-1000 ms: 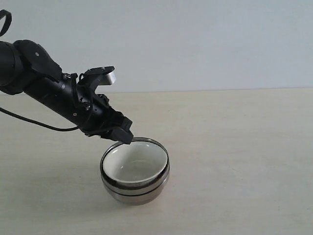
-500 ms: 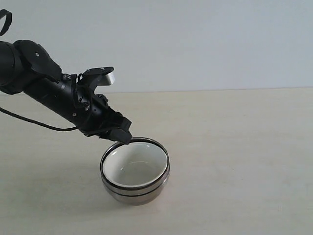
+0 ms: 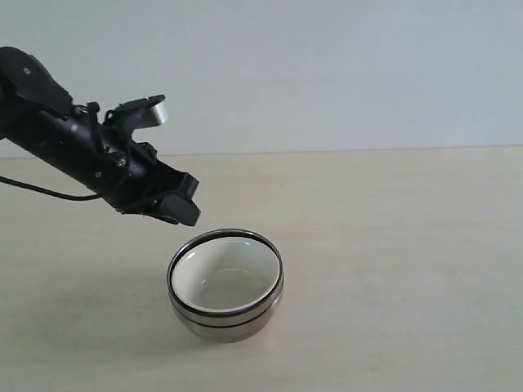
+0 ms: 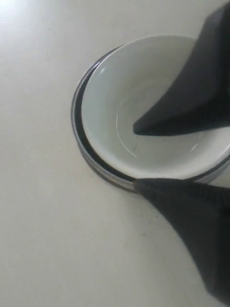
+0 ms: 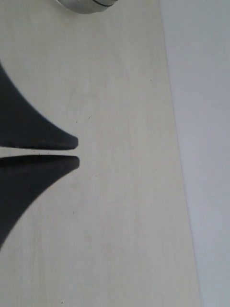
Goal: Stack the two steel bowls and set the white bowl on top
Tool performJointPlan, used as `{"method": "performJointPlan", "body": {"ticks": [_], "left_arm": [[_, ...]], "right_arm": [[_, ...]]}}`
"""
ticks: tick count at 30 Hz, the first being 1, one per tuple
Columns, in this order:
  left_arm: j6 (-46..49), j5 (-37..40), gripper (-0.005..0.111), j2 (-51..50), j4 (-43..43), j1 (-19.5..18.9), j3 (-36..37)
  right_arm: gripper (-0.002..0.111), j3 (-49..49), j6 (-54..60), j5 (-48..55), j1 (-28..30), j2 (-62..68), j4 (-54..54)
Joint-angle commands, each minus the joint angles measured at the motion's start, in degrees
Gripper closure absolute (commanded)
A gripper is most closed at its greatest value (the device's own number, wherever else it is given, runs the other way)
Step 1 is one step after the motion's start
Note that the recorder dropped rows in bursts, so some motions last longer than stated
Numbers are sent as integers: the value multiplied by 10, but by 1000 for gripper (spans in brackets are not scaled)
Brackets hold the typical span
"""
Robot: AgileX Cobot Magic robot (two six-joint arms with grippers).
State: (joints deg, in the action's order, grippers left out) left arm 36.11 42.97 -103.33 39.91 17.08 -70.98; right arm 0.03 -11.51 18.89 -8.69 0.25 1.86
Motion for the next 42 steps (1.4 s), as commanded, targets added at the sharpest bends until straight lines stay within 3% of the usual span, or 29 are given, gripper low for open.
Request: {"method": "performJointPlan", "body": {"ticks": [1, 3, 7, 14, 18, 25, 32, 42], "left_arm": [[68, 1, 96, 40, 77, -28, 40], [106, -20, 103, 59, 134, -40, 75], [209, -63, 103, 100, 267, -52, 146], [508, -46, 103, 198, 590, -52, 283], [571, -3, 103, 257, 600, -52, 346], [571, 4, 103, 357, 600, -52, 431], [564, 61, 103, 444, 600, -52, 513], [601, 61, 103, 538, 600, -52, 624]], "right_arm": [[108, 0, 0, -4, 2, -3, 2], [108, 0, 0, -4, 2, -3, 2], [108, 0, 0, -4, 2, -3, 2], [108, 0, 0, -4, 2, -3, 2], [108, 0, 0, -4, 2, -3, 2], [108, 0, 0, -4, 2, -3, 2], [108, 0, 0, -4, 2, -3, 2], [108, 0, 0, -4, 2, -3, 2]]}}
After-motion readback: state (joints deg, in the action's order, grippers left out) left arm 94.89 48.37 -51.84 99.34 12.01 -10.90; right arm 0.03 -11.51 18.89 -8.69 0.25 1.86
